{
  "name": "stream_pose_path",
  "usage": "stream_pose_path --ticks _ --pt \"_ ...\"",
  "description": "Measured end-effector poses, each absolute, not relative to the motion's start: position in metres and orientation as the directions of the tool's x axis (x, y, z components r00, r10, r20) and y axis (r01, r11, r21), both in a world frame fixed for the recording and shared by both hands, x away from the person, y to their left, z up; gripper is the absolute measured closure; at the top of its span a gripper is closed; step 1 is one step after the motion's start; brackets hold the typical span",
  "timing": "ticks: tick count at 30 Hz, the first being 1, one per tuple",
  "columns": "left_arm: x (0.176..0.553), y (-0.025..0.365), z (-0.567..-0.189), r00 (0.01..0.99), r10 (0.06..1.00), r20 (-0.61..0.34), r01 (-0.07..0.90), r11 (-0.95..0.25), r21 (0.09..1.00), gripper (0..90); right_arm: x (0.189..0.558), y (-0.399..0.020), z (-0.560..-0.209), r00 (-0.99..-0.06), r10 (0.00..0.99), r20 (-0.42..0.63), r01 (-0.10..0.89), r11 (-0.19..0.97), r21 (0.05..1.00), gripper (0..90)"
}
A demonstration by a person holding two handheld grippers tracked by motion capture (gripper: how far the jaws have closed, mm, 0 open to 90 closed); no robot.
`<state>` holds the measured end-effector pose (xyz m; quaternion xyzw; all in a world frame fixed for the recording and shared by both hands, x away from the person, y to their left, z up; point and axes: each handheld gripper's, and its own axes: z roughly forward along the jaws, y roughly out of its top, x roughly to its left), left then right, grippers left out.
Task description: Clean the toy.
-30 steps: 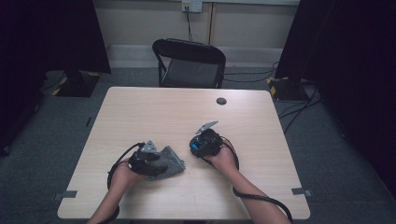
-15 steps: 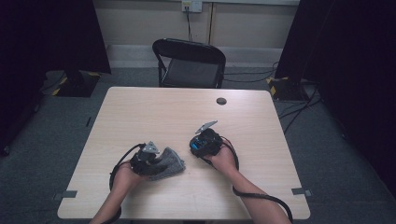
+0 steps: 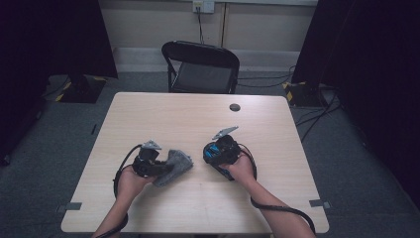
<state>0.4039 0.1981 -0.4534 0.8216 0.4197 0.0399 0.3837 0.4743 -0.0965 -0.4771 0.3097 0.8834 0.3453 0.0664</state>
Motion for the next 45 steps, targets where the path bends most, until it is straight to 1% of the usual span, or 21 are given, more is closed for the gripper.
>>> stream_pose_path --ticks 7,13,16,19,23,26,28,33,45 --pt "0.413 0.2 -0.438 0.626 0.727 -0.281 0.646 -0.283 0.709 77.9 0.469 -0.102 -0.463 -0.811 0.577 0.102 0.476 0.547 0.689 25.9" --pt "0.427 0.192 -0.421 0.621 0.739 -0.262 0.619 -0.258 0.741 77.9 0.464 -0.102 -0.445 -0.826 0.555 0.1 0.448 0.538 0.715 25.9" --pt "0.437 0.184 -0.413 0.613 0.757 -0.226 0.604 -0.264 0.752 77.7 0.46 -0.101 -0.438 -0.836 0.542 0.091 0.429 0.54 0.725 25.9" --pt "0.446 0.178 -0.411 0.6 0.77 -0.217 0.598 -0.251 0.762 77.7 0.455 -0.099 -0.432 -0.848 0.521 0.098 0.412 0.531 0.741 25.9" --pt "0.456 0.163 -0.41 0.583 0.783 -0.217 0.596 -0.231 0.769 77.6 0.447 -0.091 -0.423 -0.865 0.494 0.088 0.382 0.534 0.754 25.9" --pt "0.459 0.15 -0.41 0.592 0.77 -0.239 0.602 -0.225 0.766 77.6 0.446 -0.087 -0.419 -0.869 0.488 0.087 0.376 0.534 0.757 25.9" --pt "0.458 0.142 -0.41 0.609 0.752 -0.253 0.604 -0.232 0.763 77.7 0.448 -0.084 -0.419 -0.862 0.5 0.08 0.378 0.532 0.758 25.9" --pt "0.453 0.13 -0.411 0.646 0.73 -0.223 0.591 -0.293 0.752 77.7 0.454 -0.085 -0.423 -0.849 0.521 0.086 0.399 0.527 0.75 25.9" --pt "0.443 0.135 -0.415 0.686 0.689 -0.234 0.589 -0.336 0.735 77.9 0.457 -0.085 -0.425 -0.842 0.535 0.069 0.408 0.546 0.732 25.9"
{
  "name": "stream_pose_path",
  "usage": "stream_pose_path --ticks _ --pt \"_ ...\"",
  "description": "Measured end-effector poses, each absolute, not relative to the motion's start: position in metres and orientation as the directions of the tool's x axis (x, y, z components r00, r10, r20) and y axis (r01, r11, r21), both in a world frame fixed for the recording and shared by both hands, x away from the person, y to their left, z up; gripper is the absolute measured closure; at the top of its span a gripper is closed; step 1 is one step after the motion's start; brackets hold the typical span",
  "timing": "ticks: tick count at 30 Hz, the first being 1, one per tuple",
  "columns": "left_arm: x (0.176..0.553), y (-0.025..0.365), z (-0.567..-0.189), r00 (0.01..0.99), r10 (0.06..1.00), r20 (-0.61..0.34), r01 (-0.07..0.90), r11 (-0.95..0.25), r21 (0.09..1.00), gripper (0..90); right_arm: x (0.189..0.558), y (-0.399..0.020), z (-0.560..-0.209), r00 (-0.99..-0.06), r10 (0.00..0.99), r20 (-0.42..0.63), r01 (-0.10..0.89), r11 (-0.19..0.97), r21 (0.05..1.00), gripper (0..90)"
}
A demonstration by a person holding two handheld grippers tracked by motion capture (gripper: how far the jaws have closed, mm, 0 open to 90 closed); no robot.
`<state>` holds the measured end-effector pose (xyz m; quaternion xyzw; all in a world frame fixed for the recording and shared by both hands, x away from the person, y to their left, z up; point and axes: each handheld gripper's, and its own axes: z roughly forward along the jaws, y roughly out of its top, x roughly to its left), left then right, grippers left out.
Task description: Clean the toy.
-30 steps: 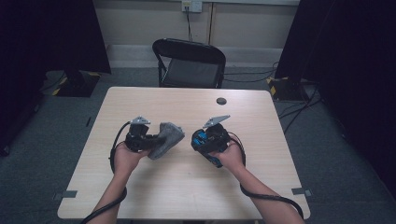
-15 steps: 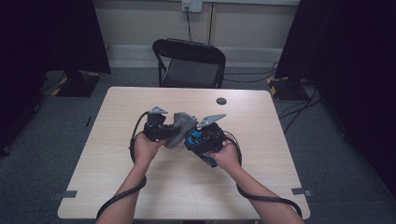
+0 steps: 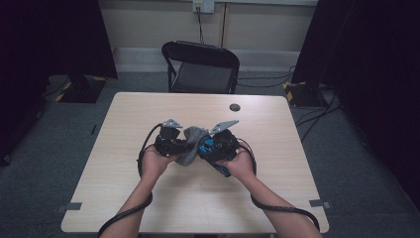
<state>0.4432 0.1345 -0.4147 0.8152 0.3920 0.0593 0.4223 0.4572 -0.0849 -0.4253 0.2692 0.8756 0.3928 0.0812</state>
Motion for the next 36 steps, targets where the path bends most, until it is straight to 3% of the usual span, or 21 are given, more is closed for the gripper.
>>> stream_pose_path --ticks 24,36 --pt "0.416 0.144 -0.416 0.746 0.621 -0.242 0.57 -0.407 0.714 77.9 0.471 -0.105 -0.423 -0.811 0.577 0.094 0.448 0.511 0.733 25.9" --pt "0.435 0.175 -0.395 0.655 0.728 -0.201 0.565 -0.296 0.77 78.1 0.462 -0.109 -0.418 -0.829 0.551 0.095 0.427 0.515 0.743 25.9"
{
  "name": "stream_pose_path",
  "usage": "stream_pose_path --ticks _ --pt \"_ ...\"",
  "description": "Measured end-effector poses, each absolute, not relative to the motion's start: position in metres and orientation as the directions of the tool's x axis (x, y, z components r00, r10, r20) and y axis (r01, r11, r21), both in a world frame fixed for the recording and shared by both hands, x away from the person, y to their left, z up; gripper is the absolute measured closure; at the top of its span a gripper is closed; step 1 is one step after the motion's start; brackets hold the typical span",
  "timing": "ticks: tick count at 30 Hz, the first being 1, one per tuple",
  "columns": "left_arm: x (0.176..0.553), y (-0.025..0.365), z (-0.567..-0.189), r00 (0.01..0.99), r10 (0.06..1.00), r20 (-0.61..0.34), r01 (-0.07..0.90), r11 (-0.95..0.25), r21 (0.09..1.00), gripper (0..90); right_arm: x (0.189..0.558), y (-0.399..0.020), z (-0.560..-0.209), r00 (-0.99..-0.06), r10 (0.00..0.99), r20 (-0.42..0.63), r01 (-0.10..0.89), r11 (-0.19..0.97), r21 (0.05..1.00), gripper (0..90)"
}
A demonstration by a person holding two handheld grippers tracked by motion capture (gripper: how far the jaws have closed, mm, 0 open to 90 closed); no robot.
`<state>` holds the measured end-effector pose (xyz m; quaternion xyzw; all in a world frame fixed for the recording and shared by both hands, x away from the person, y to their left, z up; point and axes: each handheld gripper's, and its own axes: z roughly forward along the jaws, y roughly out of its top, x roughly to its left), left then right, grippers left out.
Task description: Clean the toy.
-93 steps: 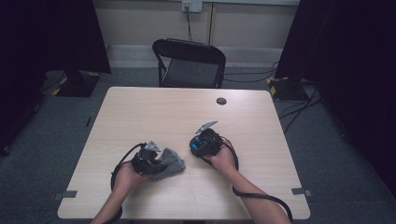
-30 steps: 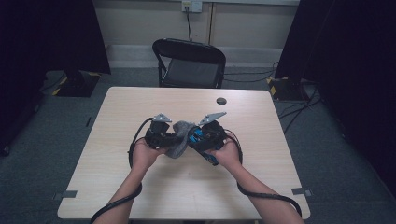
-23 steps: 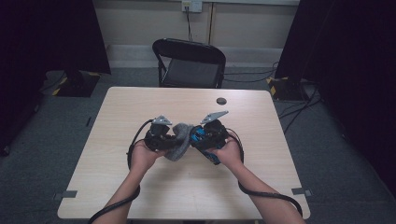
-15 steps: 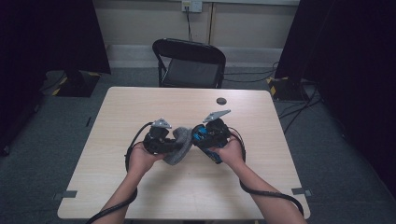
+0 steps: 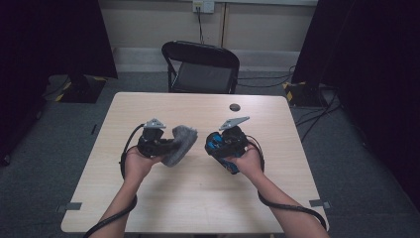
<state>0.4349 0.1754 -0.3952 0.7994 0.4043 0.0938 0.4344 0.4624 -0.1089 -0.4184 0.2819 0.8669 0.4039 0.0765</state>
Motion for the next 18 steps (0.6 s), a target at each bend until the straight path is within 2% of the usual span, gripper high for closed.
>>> stream_pose_path --ticks 8,18 --pt "0.458 0.158 -0.39 0.639 0.751 -0.165 0.563 -0.31 0.766 78.1 0.455 -0.099 -0.418 -0.85 0.516 0.105 0.408 0.518 0.752 25.9" --pt "0.46 0.122 -0.394 0.713 0.685 -0.149 0.538 -0.398 0.743 78.0 0.453 -0.092 -0.42 -0.858 0.503 0.103 0.4 0.528 0.749 25.8"
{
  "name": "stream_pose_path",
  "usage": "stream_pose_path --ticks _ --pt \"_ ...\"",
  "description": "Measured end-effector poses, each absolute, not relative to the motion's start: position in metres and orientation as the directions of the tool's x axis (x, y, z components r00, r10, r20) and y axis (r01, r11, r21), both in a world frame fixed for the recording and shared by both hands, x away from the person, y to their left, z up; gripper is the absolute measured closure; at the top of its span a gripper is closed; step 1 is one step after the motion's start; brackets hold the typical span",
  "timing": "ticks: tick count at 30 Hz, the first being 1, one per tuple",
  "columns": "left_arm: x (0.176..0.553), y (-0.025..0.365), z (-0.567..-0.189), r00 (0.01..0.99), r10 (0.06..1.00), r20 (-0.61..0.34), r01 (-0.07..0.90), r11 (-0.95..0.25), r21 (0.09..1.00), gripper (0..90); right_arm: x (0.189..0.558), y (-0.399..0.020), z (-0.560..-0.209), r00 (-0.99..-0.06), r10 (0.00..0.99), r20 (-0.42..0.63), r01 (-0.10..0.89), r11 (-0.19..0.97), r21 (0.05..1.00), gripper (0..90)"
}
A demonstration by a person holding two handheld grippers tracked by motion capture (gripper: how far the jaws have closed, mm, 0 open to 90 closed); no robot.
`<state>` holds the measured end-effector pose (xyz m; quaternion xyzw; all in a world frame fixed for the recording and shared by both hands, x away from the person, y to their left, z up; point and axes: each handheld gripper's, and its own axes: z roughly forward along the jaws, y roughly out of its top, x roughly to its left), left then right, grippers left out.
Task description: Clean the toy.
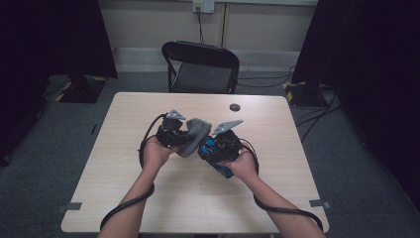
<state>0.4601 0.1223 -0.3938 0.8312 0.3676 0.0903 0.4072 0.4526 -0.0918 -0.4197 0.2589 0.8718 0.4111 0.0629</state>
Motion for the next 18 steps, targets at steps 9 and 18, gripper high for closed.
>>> stream_pose_path --ticks 9,18 --pt "0.455 0.119 -0.393 0.73 0.669 -0.138 0.528 -0.426 0.734 78.1 0.453 -0.094 -0.418 -0.856 0.508 0.093 0.397 0.533 0.747 25.9" --pt "0.447 0.123 -0.396 0.742 0.654 -0.146 0.525 -0.431 0.734 78.0 0.456 -0.095 -0.419 -0.85 0.519 0.092 0.405 0.532 0.743 25.9"
